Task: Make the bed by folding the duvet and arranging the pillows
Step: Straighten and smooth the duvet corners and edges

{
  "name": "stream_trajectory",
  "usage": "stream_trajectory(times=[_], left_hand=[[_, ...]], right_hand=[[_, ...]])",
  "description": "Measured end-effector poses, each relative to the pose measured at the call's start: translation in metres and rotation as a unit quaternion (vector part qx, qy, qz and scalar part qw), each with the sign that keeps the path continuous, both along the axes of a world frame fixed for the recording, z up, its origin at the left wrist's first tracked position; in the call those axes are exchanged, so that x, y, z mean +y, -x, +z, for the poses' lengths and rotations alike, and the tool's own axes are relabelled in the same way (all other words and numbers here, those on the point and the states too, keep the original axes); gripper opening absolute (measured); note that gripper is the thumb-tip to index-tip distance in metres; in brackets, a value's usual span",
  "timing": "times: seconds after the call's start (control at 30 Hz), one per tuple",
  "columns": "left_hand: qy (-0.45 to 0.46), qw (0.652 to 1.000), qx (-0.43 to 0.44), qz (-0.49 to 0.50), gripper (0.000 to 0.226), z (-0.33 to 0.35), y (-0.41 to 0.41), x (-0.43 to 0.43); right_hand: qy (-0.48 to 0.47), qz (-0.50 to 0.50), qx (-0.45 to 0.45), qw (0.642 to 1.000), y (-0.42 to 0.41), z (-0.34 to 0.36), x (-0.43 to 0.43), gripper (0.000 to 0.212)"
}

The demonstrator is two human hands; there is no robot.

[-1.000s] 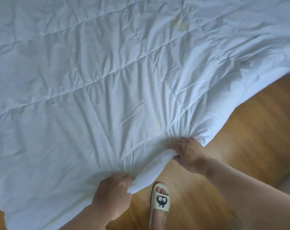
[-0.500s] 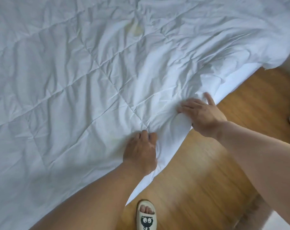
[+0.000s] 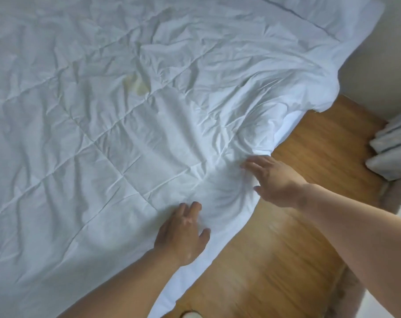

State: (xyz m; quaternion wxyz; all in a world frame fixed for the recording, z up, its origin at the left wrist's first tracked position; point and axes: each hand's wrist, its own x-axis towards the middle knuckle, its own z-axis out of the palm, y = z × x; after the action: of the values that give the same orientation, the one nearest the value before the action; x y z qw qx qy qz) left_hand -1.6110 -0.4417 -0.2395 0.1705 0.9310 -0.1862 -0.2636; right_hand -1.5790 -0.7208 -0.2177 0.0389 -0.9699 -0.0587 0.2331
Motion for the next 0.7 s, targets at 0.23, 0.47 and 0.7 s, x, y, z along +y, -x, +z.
stream_trajectory(times=[0.23,0.47,0.7], left_hand=[[0.04,0.997,-0.022,-0.058,0.08,0.003,-0.055,-0.091],[0.042,0.997,-0.055,-0.044,0.101,-0.005,-0.12,-0.194],[-0.081,0.995,-0.05,-0.013,0.068,-0.023,-0.185,-0.263]], right_hand=[[0.015,-0.139,-0.053,0.989,-0.05,0.022,-0.049,0.072],[0.029,-0.07,-0.044,0.996,-0.11,0.017,-0.125,0.094],[0.09,0.047,0.022,0.995,-0.184,-0.033,-0.181,0.103]])
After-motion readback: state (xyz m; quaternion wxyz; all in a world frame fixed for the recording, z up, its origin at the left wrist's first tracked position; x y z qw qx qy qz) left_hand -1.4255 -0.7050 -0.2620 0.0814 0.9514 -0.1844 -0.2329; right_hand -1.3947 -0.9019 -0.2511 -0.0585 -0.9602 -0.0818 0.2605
